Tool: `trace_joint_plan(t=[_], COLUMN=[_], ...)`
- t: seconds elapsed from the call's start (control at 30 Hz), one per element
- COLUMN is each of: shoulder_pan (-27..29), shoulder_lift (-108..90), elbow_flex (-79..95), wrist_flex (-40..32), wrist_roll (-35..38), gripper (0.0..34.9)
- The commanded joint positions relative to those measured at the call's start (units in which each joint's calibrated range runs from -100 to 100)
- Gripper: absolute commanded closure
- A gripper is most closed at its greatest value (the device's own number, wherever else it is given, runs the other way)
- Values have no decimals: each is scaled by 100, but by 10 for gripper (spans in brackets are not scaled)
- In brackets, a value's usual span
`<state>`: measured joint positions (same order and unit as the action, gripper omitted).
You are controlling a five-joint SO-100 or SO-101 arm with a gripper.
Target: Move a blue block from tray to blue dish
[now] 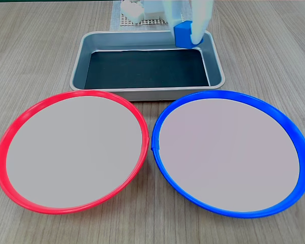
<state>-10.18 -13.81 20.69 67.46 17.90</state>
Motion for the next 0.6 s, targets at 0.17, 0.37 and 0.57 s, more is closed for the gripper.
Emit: trace_joint_plan(t=[0.17, 0.37, 0.57], shoulder_pan=[100, 204, 298], shoulder_lift=[2741, 3790, 3680], elbow_flex=[-3002, -3712, -3566], wrist_flex=[-1137, -1847, -2358], wrist_roll=[-1143, -1255, -1338], gripper=[346, 185, 122])
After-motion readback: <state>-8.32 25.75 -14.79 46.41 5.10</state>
